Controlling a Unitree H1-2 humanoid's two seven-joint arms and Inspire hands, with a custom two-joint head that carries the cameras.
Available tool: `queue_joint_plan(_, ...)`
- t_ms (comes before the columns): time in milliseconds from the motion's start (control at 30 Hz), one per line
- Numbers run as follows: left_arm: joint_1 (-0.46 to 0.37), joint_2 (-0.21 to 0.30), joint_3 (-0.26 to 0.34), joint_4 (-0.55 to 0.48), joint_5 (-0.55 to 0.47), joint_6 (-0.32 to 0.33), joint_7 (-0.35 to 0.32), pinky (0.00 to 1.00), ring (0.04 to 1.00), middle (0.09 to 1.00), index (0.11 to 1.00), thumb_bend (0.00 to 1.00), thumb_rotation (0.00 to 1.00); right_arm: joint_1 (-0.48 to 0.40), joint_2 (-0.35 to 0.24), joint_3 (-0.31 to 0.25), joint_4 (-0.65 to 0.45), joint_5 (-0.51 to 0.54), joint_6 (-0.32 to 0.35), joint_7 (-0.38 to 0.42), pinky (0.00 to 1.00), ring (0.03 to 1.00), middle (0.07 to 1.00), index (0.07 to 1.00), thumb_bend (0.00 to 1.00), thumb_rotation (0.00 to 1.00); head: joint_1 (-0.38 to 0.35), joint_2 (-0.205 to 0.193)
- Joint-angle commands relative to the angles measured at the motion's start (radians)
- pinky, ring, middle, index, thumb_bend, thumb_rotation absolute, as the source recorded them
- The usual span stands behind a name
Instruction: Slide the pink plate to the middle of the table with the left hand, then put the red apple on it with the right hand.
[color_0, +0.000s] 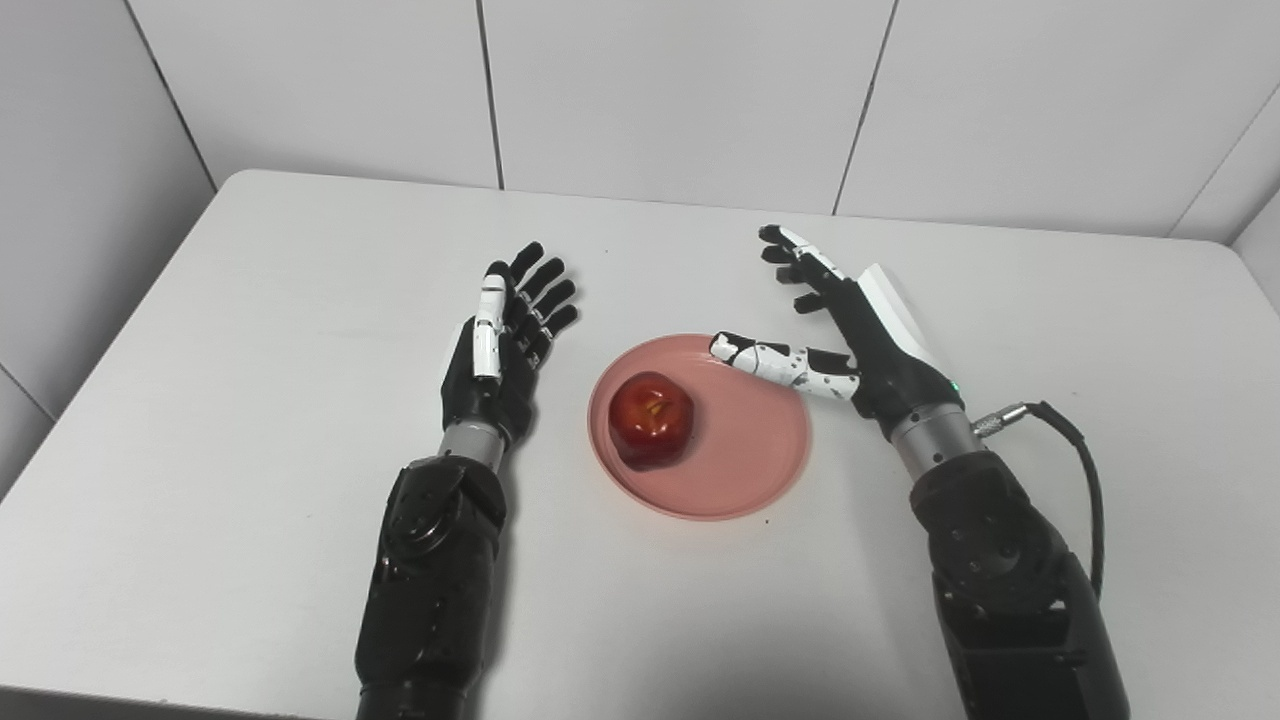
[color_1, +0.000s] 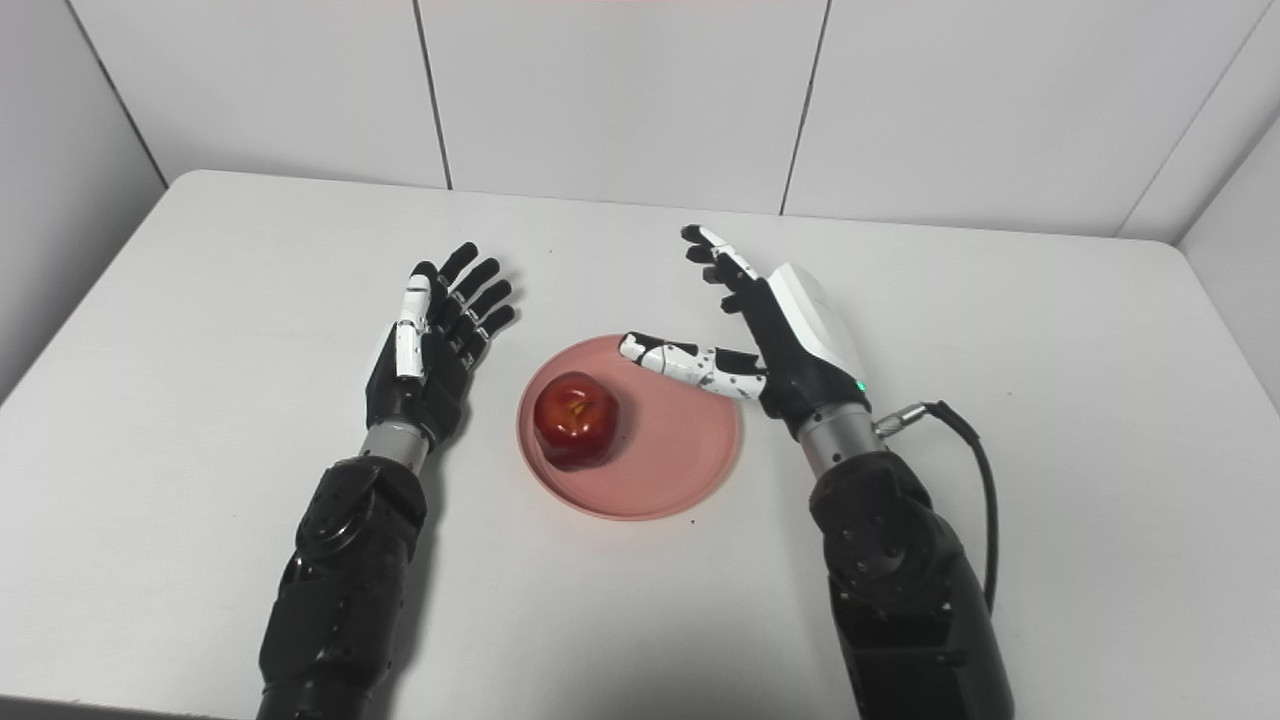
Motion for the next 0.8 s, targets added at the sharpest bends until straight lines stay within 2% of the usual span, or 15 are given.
queue_joint_plan(0, -0.007, 0.012, 0.003, 0.021, -0.004, 0.003, -0.008, 0.86, 0.862, 0.873, 0.857, 0.38, 1.0, -0.012, -0.007, -0.027, -0.024, 0.017, -0.062, -0.054, 0.78, 0.856, 0.871, 0.886, 0.99, 0.84, -0.004, 0.0)
queue_joint_plan(200, -0.005, 0.02, 0.006, 0.021, -0.008, 0.005, -0.021, 0.87, 0.867, 0.878, 0.862, 0.38, 1.0, 0.024, -0.007, -0.056, -0.013, 0.046, -0.098, -0.13, 0.75, 0.833, 0.855, 0.869, 0.94, 0.93, -0.019, -0.003)
queue_joint_plan(300, -0.003, 0.027, 0.003, 0.026, -0.01, 0.0, -0.03, 0.88, 0.869, 0.881, 0.866, 0.38, 1.0, 0.047, -0.005, -0.067, -0.004, 0.045, -0.11, -0.169, 0.75, 0.83, 0.853, 0.865, 0.89, 0.99, -0.024, -0.003)
queue_joint_plan(467, 0.0, 0.033, -0.001, 0.018, -0.01, 0.004, -0.037, 0.88, 0.871, 0.882, 0.868, 0.37, 1.0, 0.076, 0.017, -0.092, 0.01, 0.082, -0.123, -0.22, 0.77, 0.822, 0.844, 0.855, 0.85, 1.0, -0.028, -0.004)
queue_joint_plan(567, 0.004, 0.036, -0.003, 0.014, -0.01, 0.006, -0.042, 0.88, 0.875, 0.886, 0.872, 0.38, 1.0, 0.093, 0.028, -0.112, 0.034, 0.133, -0.159, -0.243, 0.76, 0.802, 0.831, 0.845, 0.82, 1.0, -0.032, -0.004)
queue_joint_plan(767, 0.011, 0.037, -0.009, -0.004, -0.009, 0.015, -0.042, 0.88, 0.872, 0.884, 0.87, 0.38, 1.0, 0.115, 0.042, -0.137, 0.081, 0.227, -0.195, -0.253, 0.8, 0.842, 0.865, 0.865, 0.79, 1.0, -0.032, -0.002)
